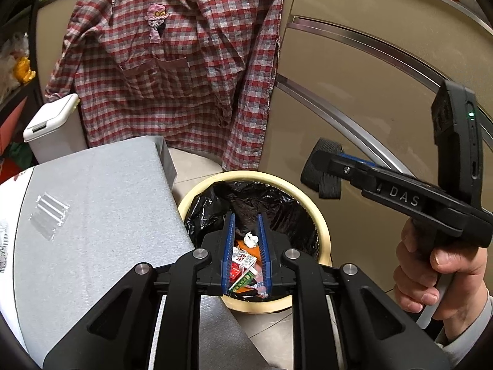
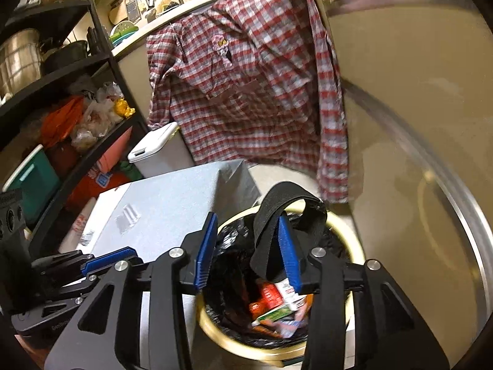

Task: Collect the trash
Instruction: 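Open both tools over the bin to drop the toothpaste and strap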

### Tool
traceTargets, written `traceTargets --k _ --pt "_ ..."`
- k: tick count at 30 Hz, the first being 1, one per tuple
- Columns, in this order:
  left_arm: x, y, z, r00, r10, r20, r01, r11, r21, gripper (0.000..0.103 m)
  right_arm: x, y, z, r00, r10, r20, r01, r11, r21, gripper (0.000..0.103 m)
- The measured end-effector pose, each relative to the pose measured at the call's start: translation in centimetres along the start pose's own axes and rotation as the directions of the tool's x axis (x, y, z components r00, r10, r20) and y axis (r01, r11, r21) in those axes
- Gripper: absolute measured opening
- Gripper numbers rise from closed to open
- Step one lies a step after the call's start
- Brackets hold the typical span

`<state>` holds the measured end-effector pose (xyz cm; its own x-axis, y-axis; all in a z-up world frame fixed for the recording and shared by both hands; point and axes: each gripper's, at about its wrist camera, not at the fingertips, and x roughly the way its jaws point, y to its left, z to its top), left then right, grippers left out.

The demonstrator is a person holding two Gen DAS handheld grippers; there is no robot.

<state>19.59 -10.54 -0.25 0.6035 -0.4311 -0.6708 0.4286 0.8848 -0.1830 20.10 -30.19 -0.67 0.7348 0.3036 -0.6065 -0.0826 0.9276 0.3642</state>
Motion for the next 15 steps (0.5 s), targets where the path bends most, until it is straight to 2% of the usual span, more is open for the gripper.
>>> traceTargets --k 6,8,12,15 --pt "-0.2 0.4 0.0 1.000 0.003 0.003 -0.003 1.000 -0.014 0.016 1.9 0.0 -1.0 0.994 -0.014 -0.112 0.013 1.000 -0.009 0.047" --pt "-0.3 0.4 0.0 1.000 0.004 0.004 -0.004 1.000 -0.015 0.016 2.6 0.2 -1.4 0.987 -0.051 -0.153 0.045 0.998 -0.042 0.047" --pt "-0.4 0.5 0.1 1.000 0.006 0.007 -0.006 1.000 -0.019 0.016 3.7 0.4 -2.2 0.974 -0.069 -0.215 0.053 0.995 -0.081 0.048" --pt "-0.4 0.6 0.0 1.000 0.009 0.007 -0.009 1.000 -0.021 0.016 4.7 0.7 -2.8 0.959 -0.088 -0.271 0.057 0.991 -0.121 0.054"
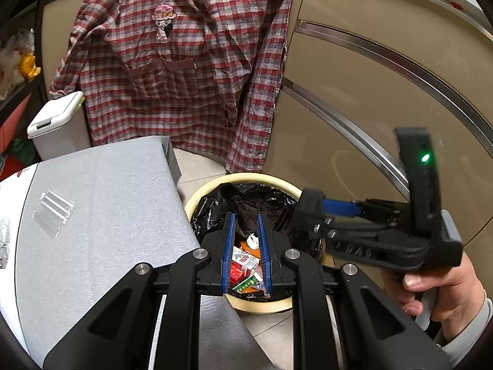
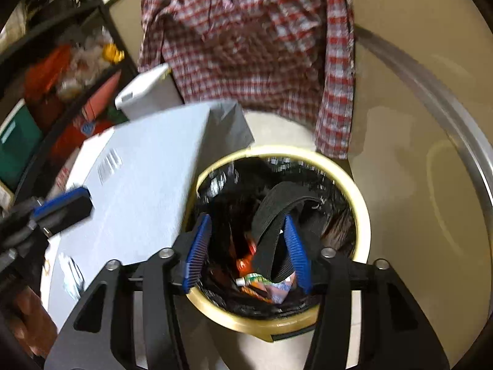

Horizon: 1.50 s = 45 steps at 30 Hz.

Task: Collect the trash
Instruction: 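Open both tools over the bin to drop the toothpaste and strap, then reach the left tool down to the blue face mask and grasp it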

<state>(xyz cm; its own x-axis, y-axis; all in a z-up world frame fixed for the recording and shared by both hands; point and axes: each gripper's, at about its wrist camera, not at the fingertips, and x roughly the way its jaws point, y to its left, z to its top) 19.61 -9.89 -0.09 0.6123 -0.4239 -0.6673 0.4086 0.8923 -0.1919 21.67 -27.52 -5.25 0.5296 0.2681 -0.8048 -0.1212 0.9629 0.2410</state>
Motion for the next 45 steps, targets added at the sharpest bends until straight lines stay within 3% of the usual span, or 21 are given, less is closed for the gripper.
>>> traceTargets --k 4,14,20,24,30,37,41,45 --pt "-0.2 0.3 0.0 1.000 0.011 -0.001 -0.011 1.000 -0.003 0.016 1.0 0.6 -0.6 0.999 -0.029 -0.044 0.028 0.999 -0.042 0.055" --pt "-2.4 2.3 -0.8 0.999 0.048 0.010 -0.048 0.999 -0.014 0.016 4.1 0.4 -1.8 0.976 -0.096 -0.194 0.082 0.994 -0.078 0.069" --pt "-4.7 4.5 -1.9 0.996 0.086 0.018 -0.086 0.996 -0.026 0.016 4.2 1.2 -2.2 0.974 -0.116 -0.193 0.097 0.990 -0.105 0.069" --pt "-7.0 6.5 -2.7 0.992 0.123 0.034 -0.122 0.992 -0.044 0.016 3.3 1.8 -1.9 0.983 -0.105 -0.150 0.090 0.990 -0.105 0.069" --pt "-11.2 10.0 -4.4 0.980 0.192 0.060 -0.186 0.978 -0.090 0.016 0.0 4.4 -0.8 0.999 -0.055 0.002 0.054 0.991 -0.121 0.069" --pt "-15.1 14.0 -7.0 0.963 0.267 0.040 -0.258 0.954 -0.150 0.016 -2.9 7.3 -0.3 0.993 0.025 0.119 -0.012 0.994 -0.107 0.065" --pt "-16.7 15.4 -7.9 0.949 0.317 -0.009 -0.316 0.946 -0.072 0.016 -3.8 9.6 -0.4 0.981 0.072 0.178 -0.047 0.989 -0.141 0.053" --pt "-18.4 15.9 -9.6 0.951 0.308 -0.008 -0.308 0.951 0.000 0.016 -4.0 11.1 -0.6 0.972 0.106 0.212 -0.070 0.983 -0.169 0.035"
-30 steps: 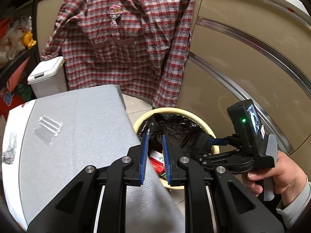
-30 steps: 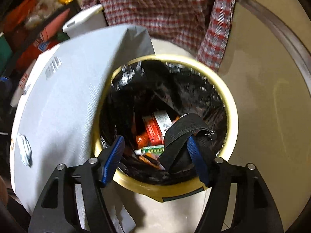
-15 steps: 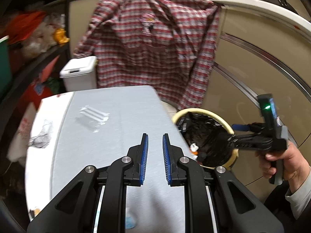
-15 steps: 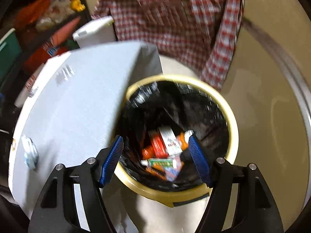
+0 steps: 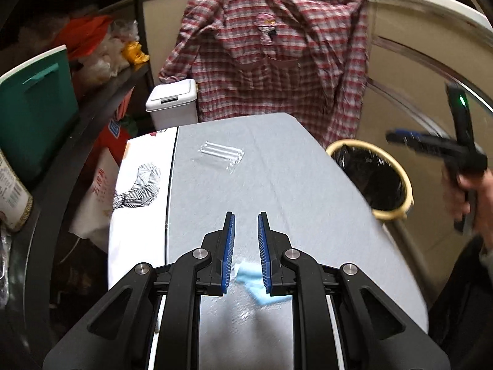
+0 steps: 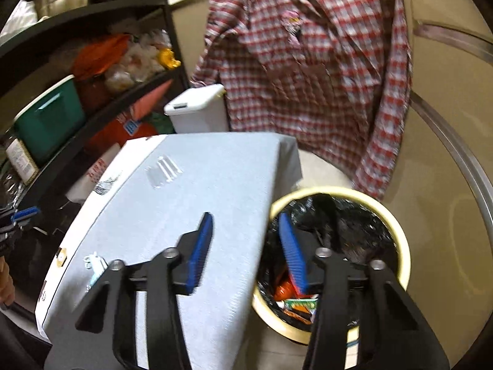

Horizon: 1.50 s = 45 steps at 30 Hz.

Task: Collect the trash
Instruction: 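Reach the left tool down to the blue face mask and grasp it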

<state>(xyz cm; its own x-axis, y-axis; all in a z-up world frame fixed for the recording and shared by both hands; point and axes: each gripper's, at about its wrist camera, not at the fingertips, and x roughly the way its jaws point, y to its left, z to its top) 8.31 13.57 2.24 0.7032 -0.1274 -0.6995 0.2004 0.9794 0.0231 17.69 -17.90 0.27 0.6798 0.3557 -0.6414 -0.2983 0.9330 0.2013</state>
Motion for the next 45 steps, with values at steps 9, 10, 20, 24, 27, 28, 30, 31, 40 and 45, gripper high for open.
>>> traceTargets --k 9,10,20,24,27,28,30,31,40,45 --pt "4.2 1.3 -3.9 0.996 -0.055 -0.076 0.050 0.996 -0.075 0.016 -0.5 1.7 0.1 0.997 0.039 0.063 -0.038 0.999 -0.004 0.026" --pt "4.7 1.2 -4.3 0.993 -0.067 -0.093 0.059 0.995 -0.086 0.016 -0.5 1.8 0.1 0.997 0.044 0.068 -0.044 0.999 -0.008 0.026" --pt "8.7 -0.1 -5.8 0.967 -0.131 -0.219 0.094 0.981 -0.170 0.070 1.5 2.7 -0.5 0.997 0.066 0.043 -0.064 0.997 -0.034 0.027" --pt "9.5 0.4 -5.9 0.960 -0.147 -0.237 0.092 0.969 -0.229 0.070 2.2 2.8 -0.6 0.997 0.070 0.029 -0.069 0.997 -0.045 0.027" --pt "10.0 0.5 -5.9 0.960 -0.130 -0.249 0.066 0.966 -0.249 0.070 2.6 2.8 -0.6 0.997 0.072 0.024 -0.070 0.996 -0.046 0.027" --pt "10.0 0.6 -5.8 0.962 -0.107 -0.252 0.042 0.967 -0.252 0.070 2.7 2.8 -0.7 0.997 0.073 0.023 -0.072 0.996 -0.047 0.027" --pt "9.6 1.4 -5.8 0.964 -0.087 -0.253 0.004 0.950 -0.312 0.070 2.8 2.8 -0.7 0.997 0.075 0.020 -0.074 0.996 -0.050 0.027" --pt "9.3 1.8 -5.7 0.964 -0.089 -0.250 -0.003 0.938 -0.346 0.070 2.8 2.8 -0.7 0.997 0.076 0.020 -0.075 0.996 -0.051 0.027" --pt "8.3 2.0 -7.0 0.943 -0.180 -0.279 -0.016 0.815 -0.580 0.070 3.3 2.9 -0.9 0.997 0.079 0.013 -0.078 0.996 -0.048 0.027" --pt "9.2 0.0 -7.9 0.930 -0.224 -0.293 -0.017 0.768 -0.641 0.069 3.5 2.7 -0.9 0.997 0.078 0.008 -0.077 0.996 -0.046 0.027"
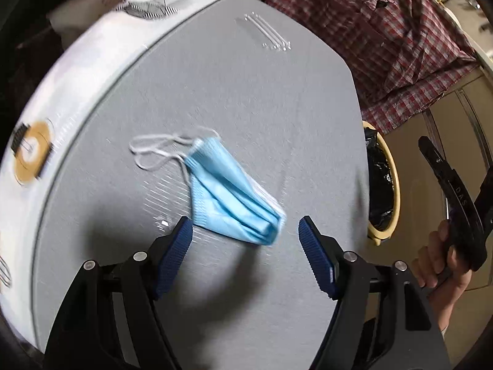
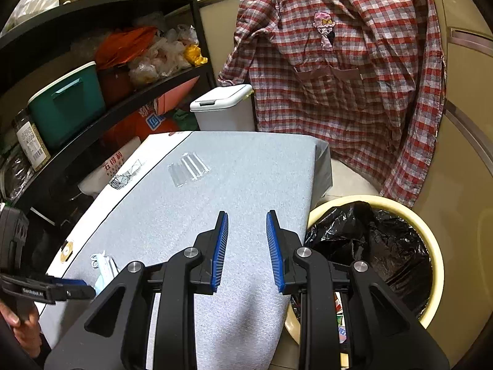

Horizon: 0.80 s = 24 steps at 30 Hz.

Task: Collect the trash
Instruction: 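Reach the left tool down to the blue face mask and grasp it, then grasp the clear straw wrapper with the right tool while the left tool holds the mask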

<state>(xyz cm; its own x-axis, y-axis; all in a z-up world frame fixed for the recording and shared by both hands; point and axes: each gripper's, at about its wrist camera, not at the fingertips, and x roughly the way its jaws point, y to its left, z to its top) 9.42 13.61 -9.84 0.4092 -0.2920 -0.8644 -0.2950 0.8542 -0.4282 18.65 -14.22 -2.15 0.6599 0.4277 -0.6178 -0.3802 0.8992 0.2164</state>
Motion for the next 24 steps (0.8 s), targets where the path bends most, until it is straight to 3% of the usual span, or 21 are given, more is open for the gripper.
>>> traceTargets --k 5,8,10,12,15,17,18,19,24 --pt "1.5 -0.5 0.7 1.000 -0.005 -0.019 0.004 0.998 -0.061 0.069 0.0 -0.4 0.0 1.000 0.001 0.001 -0.001 1.000 0.002 0.027" --pt "2.2 -1.5 1.4 1.000 0.015 -0.017 -0.016 0.999 -0.051 0.063 0.0 -0.4 -0.1 1.000 -0.002 -0.001 0.002 1.000 0.003 0.027" --pt "2.8 -2.1 1.7 0.998 0.048 -0.027 -0.049 0.998 -0.030 0.052 0.0 -0.7 -0.1 1.000 -0.003 -0.003 0.003 1.000 0.004 0.027" --pt "3.2 -2.5 1.7 0.997 0.073 -0.025 -0.073 0.997 -0.001 0.051 0.1 -1.0 -0.3 1.000 -0.005 -0.006 0.005 1.000 0.005 0.027" --pt "3.2 -3.0 2.0 0.996 0.089 -0.008 -0.089 0.995 0.050 0.042 0.4 -1.2 -0.4 1.000 -0.007 -0.011 0.007 1.000 0.007 0.027" --pt "3.0 -3.1 2.2 0.995 0.095 0.003 -0.095 0.993 0.072 0.033 0.7 -1.2 -0.5 1.000 -0.008 -0.016 0.008 1.000 0.006 0.027" --pt "2.9 -3.4 2.3 0.994 0.106 0.013 -0.106 0.990 0.089 0.019 0.9 -1.1 -0.6 1.000 -0.007 -0.018 0.007 1.000 0.004 0.027" --pt "2.8 -3.6 2.4 0.993 0.113 0.019 -0.114 0.988 0.100 0.015 1.1 -1.0 -0.6 1.000 -0.005 -0.020 0.005 1.000 0.001 0.027" --pt "2.3 -3.9 2.8 0.987 0.147 0.060 -0.154 0.977 0.148 0.007 2.2 -0.3 -1.1 0.999 0.002 -0.034 -0.002 1.000 -0.008 0.027"
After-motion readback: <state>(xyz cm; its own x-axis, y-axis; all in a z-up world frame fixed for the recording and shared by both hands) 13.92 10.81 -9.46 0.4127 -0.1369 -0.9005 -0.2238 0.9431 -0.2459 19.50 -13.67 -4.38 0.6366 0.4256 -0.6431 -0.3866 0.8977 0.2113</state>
